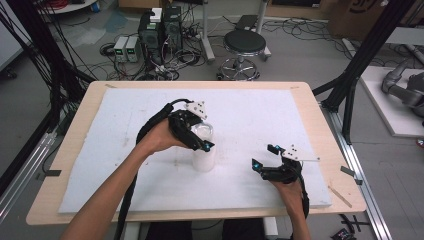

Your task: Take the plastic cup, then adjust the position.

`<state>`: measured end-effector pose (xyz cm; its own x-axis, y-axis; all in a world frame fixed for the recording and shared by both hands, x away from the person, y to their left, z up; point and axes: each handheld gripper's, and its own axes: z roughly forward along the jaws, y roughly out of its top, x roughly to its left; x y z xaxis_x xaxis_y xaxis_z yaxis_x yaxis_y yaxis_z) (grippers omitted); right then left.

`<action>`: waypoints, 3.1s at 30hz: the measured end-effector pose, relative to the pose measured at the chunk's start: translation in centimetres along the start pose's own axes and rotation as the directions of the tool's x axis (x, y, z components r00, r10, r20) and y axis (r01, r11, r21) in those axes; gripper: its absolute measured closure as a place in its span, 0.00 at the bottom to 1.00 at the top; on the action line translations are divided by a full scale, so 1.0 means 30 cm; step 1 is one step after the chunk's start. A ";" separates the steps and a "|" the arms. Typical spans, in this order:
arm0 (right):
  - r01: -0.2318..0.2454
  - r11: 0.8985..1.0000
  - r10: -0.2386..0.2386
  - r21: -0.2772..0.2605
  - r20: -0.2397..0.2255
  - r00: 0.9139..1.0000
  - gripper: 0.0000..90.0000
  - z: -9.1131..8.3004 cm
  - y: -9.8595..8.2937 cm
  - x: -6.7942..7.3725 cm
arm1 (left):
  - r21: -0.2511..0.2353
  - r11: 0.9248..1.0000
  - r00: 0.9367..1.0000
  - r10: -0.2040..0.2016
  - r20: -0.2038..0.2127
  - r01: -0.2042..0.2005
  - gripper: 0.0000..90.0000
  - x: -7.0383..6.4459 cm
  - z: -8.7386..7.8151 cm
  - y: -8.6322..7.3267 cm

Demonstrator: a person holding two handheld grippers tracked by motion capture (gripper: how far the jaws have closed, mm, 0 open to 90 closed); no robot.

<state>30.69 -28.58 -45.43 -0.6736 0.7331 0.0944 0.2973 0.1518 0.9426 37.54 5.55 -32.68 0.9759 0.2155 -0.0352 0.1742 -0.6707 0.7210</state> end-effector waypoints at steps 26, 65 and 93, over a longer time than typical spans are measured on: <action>-0.001 1.000 0.001 0.005 0.000 1.000 0.13 0.002 0.001 0.000 | -0.109 0.992 0.995 0.054 -0.078 -0.062 0.40 -0.049 -0.262 0.185; -0.006 1.000 0.006 0.003 0.011 1.000 0.13 0.001 0.000 0.001 | -0.463 0.886 0.993 0.064 0.103 -0.009 0.42 -0.260 -0.167 -0.229; 0.010 1.000 -0.010 0.004 0.011 1.000 0.13 0.003 0.001 0.001 | -0.484 0.874 0.987 0.041 0.154 0.040 0.42 -0.276 -0.100 -0.368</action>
<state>30.74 -28.51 -45.43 -0.6690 0.7388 0.0814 0.2931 0.1616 0.9423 27.13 13.31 -38.28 0.9908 0.0759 -0.1124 0.1273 -0.2343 0.9638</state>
